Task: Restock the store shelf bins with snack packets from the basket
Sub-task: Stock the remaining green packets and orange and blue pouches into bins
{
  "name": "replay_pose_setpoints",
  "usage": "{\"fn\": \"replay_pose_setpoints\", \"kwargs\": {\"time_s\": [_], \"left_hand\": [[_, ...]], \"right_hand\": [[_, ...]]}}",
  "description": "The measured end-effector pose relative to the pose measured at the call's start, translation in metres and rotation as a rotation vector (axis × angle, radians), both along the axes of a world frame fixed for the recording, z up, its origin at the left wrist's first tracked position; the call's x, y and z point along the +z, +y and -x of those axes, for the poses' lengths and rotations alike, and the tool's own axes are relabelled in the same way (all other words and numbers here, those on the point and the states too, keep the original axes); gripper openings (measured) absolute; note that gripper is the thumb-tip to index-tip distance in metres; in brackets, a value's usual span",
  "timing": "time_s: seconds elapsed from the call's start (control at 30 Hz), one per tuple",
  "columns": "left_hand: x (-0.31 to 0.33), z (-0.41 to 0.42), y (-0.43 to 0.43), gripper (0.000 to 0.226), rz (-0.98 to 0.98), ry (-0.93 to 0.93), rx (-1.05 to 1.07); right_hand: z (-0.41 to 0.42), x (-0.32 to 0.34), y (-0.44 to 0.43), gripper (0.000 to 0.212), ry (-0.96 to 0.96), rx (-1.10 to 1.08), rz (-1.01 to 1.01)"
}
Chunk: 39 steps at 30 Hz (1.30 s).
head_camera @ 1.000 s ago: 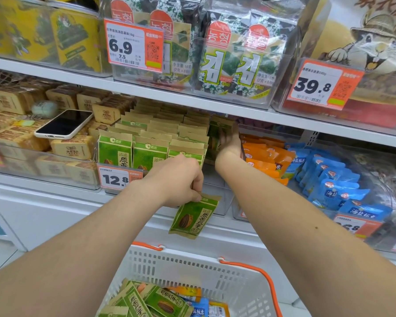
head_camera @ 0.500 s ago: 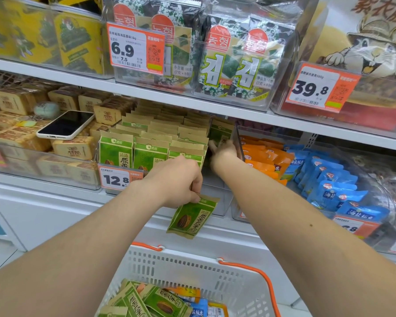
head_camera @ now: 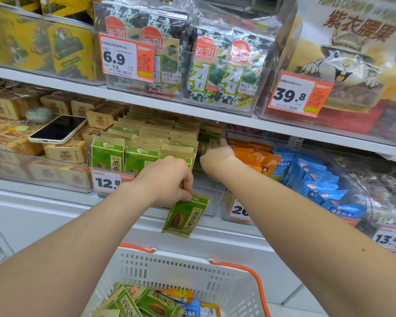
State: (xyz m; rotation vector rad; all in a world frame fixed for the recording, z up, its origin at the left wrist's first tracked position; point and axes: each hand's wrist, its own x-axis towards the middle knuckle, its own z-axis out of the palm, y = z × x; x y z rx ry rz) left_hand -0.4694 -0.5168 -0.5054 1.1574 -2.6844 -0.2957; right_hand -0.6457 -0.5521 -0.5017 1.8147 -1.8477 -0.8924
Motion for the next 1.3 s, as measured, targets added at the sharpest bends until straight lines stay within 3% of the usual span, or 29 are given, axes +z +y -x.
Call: {"fn": "replay_pose_setpoints", "kwargs": {"time_s": [0.1, 0.27, 0.37, 0.57, 0.63, 0.7, 0.8, 0.9, 1.07, 1.2, 1.3], "left_hand": [[0.001, 0.0, 0.001, 0.01, -0.017, 0.077, 0.015], [0.001, 0.003, 0.002, 0.02, -0.043, 0.25, 0.047], [0.003, 0.007, 0.005, 0.021, -0.028, 0.381, 0.082], [0.005, 0.014, 0.01, 0.011, -0.102, 0.727, 0.101], [0.009, 0.017, 0.015, 0.004, -0.045, 0.831, 0.109], [0.012, 0.018, 0.017, 0.013, 0.133, 0.849, 0.154], [0.008, 0.019, 0.016, 0.026, 0.345, 0.693, 0.223], [-0.001, 0.021, 0.014, 0.045, 0.438, 0.432, 0.277], [-0.011, 0.024, 0.006, 0.077, 0.396, 0.116, 0.28], [-0.019, 0.023, -0.003, 0.086, 0.442, 0.005, 0.305], [-0.02, 0.024, -0.009, 0.096, 0.466, -0.043, 0.313]], "right_hand": [[0.005, 0.012, 0.023, 0.011, -0.227, 0.11, 0.148], [0.017, 0.008, 0.058, 0.038, -0.977, 0.273, 0.514], [0.016, 0.007, 0.088, 0.035, -1.308, 0.313, 0.514], [0.019, 0.016, 0.107, 0.033, -1.322, 0.308, 0.439], [0.022, 0.023, 0.112, 0.031, -1.335, 0.333, 0.553], [0.025, 0.031, 0.114, 0.033, -1.35, 0.378, 0.772], [0.029, 0.042, 0.114, 0.036, -1.354, 0.466, 1.065], [0.031, 0.042, 0.114, 0.038, -1.284, 0.544, 1.15], [0.03, 0.02, 0.101, 0.039, -0.995, 0.524, 0.896], [0.021, 0.013, 0.082, 0.044, -0.75, 0.322, 0.727], [0.012, 0.016, 0.064, 0.033, -0.603, 0.158, 0.646]]}}
